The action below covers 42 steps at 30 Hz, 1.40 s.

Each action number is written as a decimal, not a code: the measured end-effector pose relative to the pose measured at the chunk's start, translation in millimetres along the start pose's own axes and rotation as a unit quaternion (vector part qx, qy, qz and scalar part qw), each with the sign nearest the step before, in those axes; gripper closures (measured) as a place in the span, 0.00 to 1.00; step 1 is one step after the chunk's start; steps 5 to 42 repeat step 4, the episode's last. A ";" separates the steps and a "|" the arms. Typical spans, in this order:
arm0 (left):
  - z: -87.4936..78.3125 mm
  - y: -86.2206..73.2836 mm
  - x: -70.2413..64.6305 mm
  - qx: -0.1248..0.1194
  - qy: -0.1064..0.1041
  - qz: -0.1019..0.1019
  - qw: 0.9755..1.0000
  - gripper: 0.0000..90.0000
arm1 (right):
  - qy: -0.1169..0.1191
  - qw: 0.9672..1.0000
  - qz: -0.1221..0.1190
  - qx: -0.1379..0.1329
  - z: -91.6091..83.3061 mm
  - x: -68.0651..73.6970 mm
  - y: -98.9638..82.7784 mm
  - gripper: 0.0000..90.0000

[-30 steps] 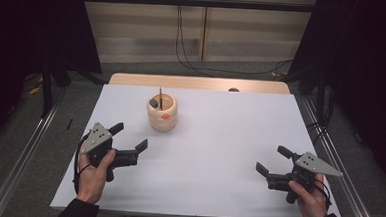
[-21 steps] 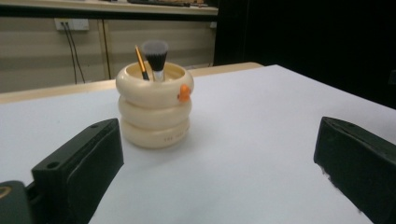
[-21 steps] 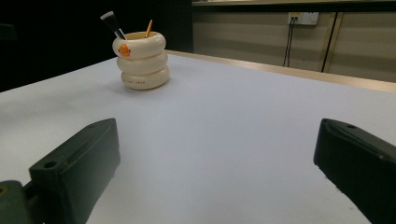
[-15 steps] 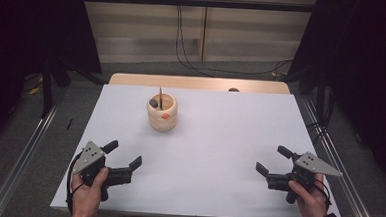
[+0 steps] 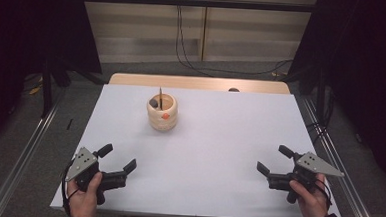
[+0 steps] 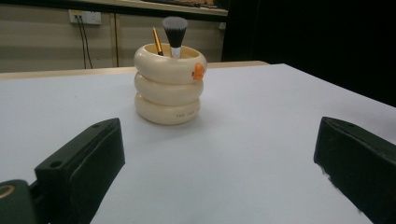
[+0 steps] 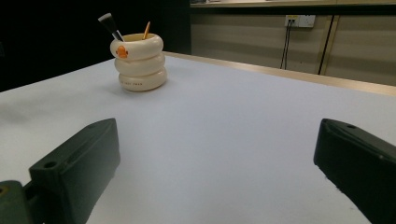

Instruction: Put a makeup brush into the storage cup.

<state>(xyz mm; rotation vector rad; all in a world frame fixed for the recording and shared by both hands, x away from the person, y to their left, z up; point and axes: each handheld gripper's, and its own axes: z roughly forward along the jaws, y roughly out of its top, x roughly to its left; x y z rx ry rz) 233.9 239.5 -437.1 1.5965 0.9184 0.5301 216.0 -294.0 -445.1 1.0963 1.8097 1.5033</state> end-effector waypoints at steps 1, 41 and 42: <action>1.2 0.1 -1.2 -0.004 -0.003 -0.001 1.000 0.02 | 0.000 1.000 0.000 0.001 0.1 0.4 -0.1 0.00; 3.1 -0.1 -1.0 0.001 -0.007 0.001 1.000 0.02 | -0.001 1.000 -0.002 0.002 0.6 0.6 -0.2 0.00; 3.1 -0.1 -1.0 0.001 -0.007 0.001 1.000 0.02 | -0.001 1.000 -0.002 0.002 0.6 0.6 -0.2 0.00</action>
